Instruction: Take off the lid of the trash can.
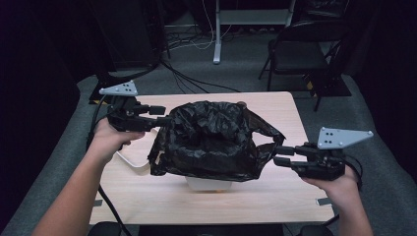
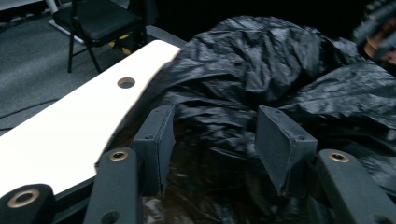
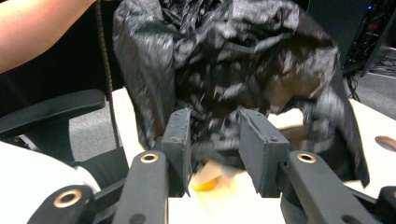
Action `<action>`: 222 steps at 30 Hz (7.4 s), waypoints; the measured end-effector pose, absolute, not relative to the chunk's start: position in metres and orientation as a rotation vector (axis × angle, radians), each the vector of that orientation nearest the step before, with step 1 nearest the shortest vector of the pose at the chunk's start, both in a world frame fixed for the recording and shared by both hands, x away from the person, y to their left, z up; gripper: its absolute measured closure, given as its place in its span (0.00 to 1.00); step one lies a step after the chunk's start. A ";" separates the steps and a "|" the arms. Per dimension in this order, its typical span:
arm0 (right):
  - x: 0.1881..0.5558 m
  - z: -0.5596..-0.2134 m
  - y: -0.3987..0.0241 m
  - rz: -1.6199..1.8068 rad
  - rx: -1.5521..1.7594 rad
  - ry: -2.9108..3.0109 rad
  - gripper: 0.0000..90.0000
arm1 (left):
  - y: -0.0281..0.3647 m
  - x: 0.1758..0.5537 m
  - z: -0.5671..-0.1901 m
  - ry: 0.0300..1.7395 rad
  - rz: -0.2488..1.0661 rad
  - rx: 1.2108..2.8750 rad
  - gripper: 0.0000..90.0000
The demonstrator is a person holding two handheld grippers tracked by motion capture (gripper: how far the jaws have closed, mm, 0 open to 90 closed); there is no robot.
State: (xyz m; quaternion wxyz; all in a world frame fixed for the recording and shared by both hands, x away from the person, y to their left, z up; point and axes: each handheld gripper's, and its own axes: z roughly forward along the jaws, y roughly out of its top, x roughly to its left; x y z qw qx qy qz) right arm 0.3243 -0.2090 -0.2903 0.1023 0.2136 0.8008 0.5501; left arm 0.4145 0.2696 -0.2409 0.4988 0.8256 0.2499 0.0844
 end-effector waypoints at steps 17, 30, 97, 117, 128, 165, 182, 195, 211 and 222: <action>0.405 -0.251 -0.145 1.616 0.589 2.366 0.55 | 0.256 0.429 -0.250 0.598 0.191 2.034 0.47; 0.456 -0.259 -0.114 1.476 0.667 2.406 0.70 | 0.251 0.442 -0.257 0.625 0.191 2.020 0.52; 0.356 -0.286 -0.174 1.649 0.569 2.356 0.57 | 0.298 0.371 -0.273 0.598 0.229 2.005 0.46; 0.335 -0.337 -0.151 1.569 0.488 2.566 0.86 | 0.284 0.349 -0.321 0.465 0.101 2.057 0.83; 0.332 -0.360 -0.145 1.512 0.482 2.642 0.99 | 0.286 0.353 -0.349 0.491 0.038 2.145 1.00; 0.343 -0.359 -0.196 1.550 0.761 2.372 0.53 | 0.311 0.353 -0.275 0.480 0.211 1.963 0.50; 0.359 -0.389 -0.182 1.544 0.764 2.464 1.00 | 0.240 0.383 -0.205 0.350 0.257 2.020 0.48; 0.362 -0.414 -0.178 1.439 0.775 2.632 1.00 | 0.185 0.415 -0.197 0.348 0.209 2.048 0.46; 0.349 -0.373 -0.201 1.681 0.744 2.368 0.65 | 0.136 0.431 -0.212 0.318 0.139 2.126 0.46; 0.355 -0.318 -0.173 1.784 0.597 2.348 0.56 | 0.112 0.445 -0.230 0.333 0.106 2.227 0.46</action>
